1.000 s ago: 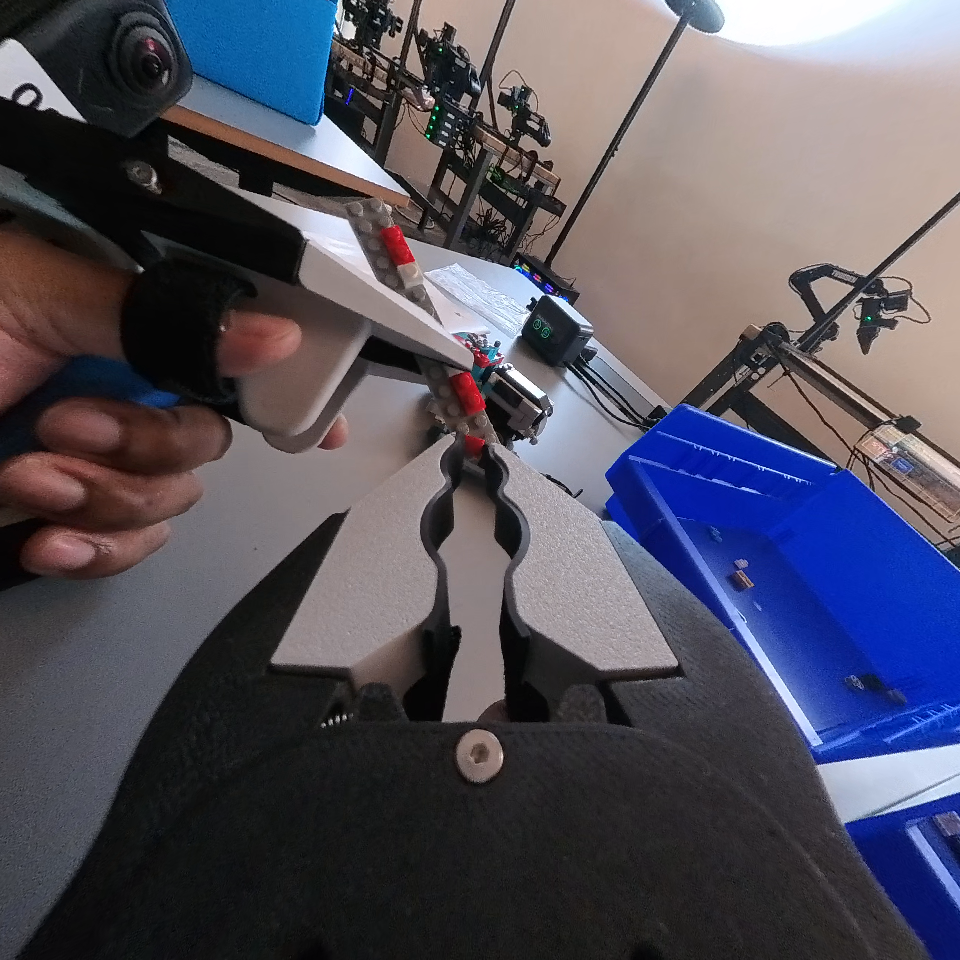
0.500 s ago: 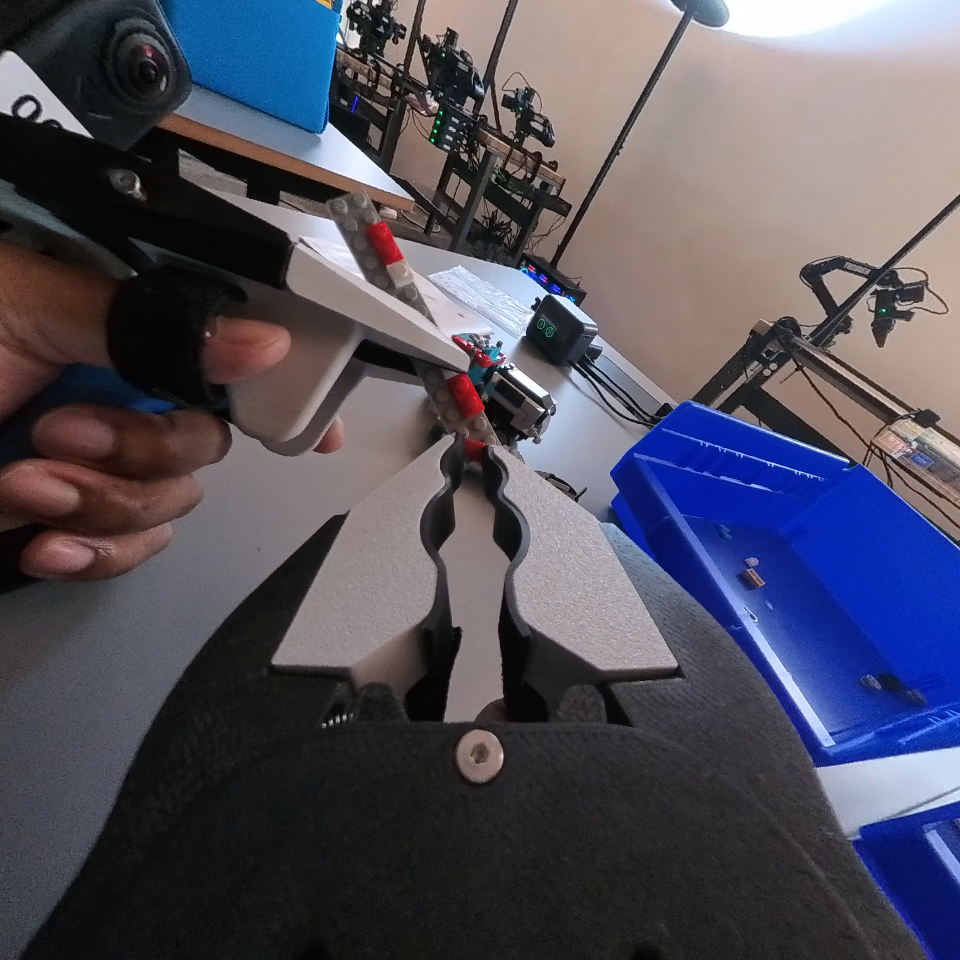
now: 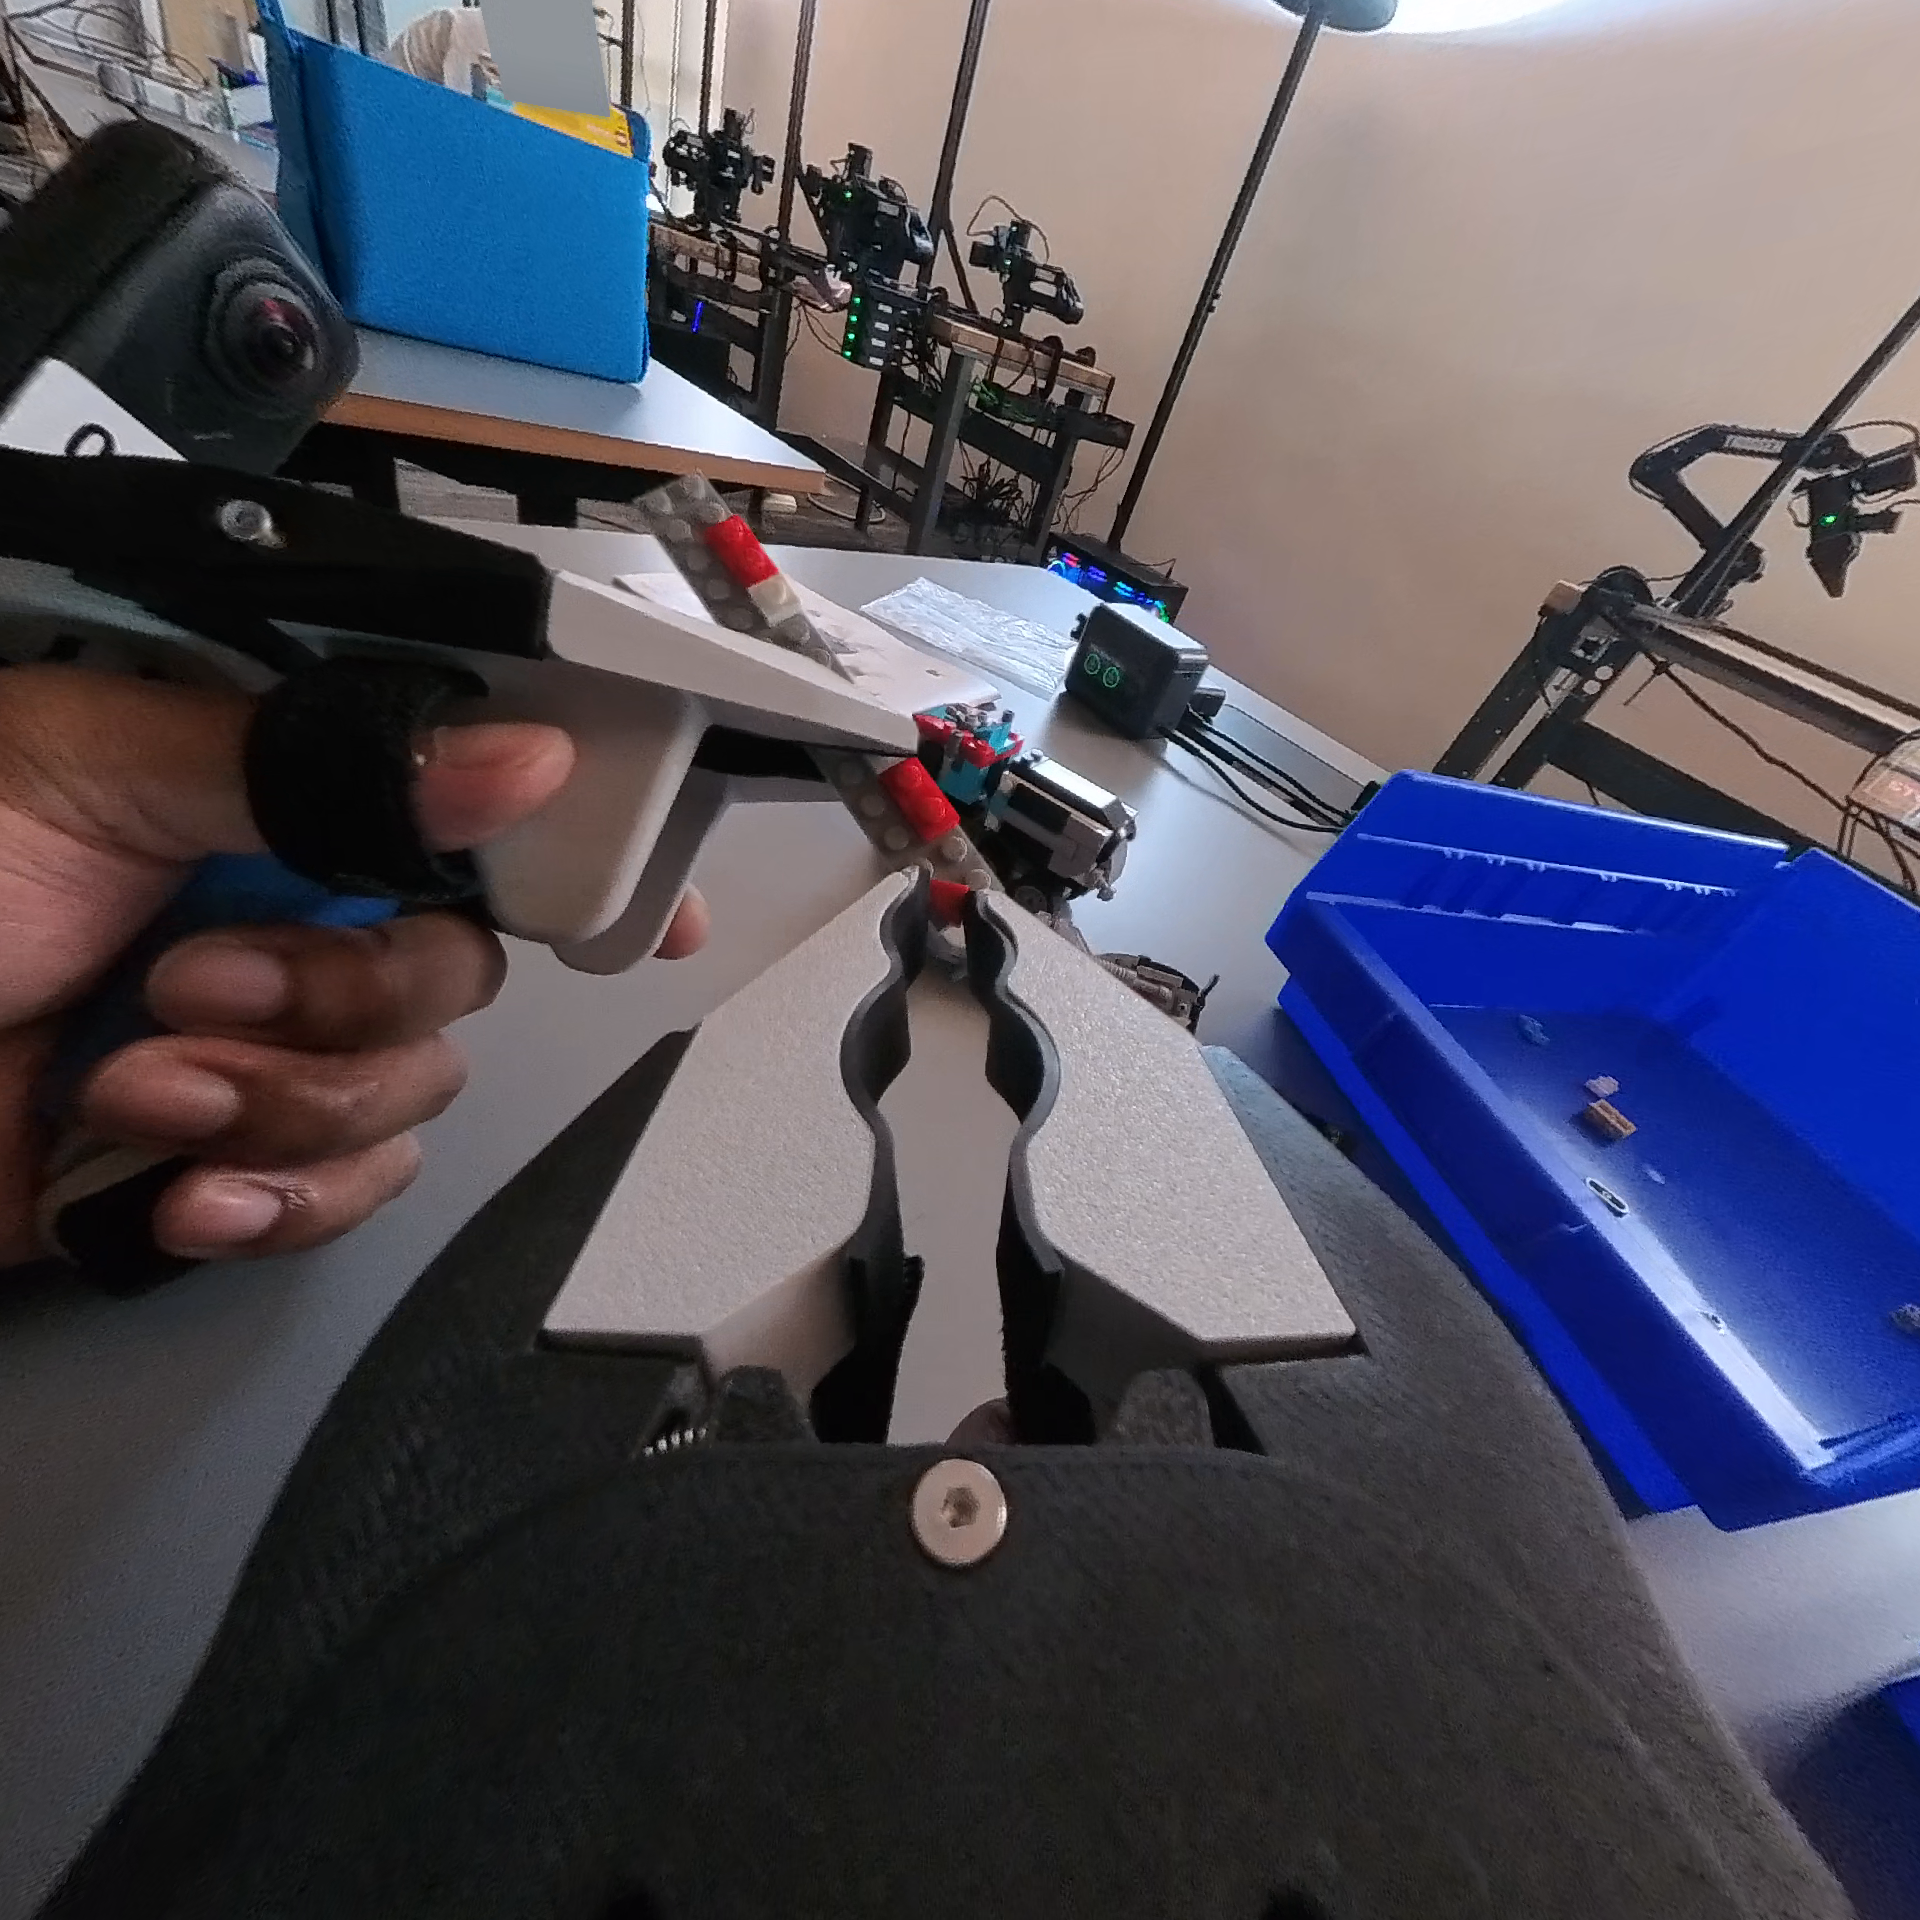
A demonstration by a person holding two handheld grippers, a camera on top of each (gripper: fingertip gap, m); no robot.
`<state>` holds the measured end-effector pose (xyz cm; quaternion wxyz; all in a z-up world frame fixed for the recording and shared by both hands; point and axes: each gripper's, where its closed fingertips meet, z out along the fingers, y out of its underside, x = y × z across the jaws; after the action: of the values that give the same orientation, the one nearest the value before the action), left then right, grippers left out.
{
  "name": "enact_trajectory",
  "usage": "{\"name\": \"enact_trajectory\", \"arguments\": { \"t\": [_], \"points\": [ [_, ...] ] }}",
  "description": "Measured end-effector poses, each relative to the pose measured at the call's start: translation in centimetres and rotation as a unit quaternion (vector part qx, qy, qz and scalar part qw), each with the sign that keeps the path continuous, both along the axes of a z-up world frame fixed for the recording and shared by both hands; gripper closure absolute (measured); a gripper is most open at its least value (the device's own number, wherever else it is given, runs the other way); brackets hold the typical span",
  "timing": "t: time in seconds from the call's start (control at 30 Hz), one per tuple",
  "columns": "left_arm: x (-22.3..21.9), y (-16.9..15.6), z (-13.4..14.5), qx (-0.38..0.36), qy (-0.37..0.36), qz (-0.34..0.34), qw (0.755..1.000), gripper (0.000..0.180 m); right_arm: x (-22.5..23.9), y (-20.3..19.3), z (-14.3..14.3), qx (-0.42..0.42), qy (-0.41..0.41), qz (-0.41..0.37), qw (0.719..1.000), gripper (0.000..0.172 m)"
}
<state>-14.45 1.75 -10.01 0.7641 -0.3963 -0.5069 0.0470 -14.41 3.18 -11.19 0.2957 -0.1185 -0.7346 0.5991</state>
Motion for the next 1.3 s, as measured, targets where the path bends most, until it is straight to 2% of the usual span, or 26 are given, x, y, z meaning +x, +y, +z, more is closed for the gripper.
{"name": "enact_trajectory", "arguments": {
  "t": [0.37,0.87,1.2,1.3],
  "points": [
    [-0.02,-0.17,0.03,0.018,-0.005,-0.005,1.000,0.172,0.17,-0.08,0.19,0.059,0.099,-0.034,0.993,0.167],
    [0.16,-0.17,0.35,-0.006,0.015,0.017,1.000,0.171,0.04,0.08,0.36,-0.034,-0.025,-0.056,0.998,0.166],
    [0.12,-0.49,0.33,0.026,0.005,0.005,1.000,0.171,0.27,-0.09,0.55,-0.013,0.021,-0.071,0.997,0.167],
    [0.16,-0.54,0.37,0.027,0.007,0.006,1.000,0.172,0.28,-0.11,0.61,-0.021,0.012,-0.069,0.997,0.167]
  ]
}}
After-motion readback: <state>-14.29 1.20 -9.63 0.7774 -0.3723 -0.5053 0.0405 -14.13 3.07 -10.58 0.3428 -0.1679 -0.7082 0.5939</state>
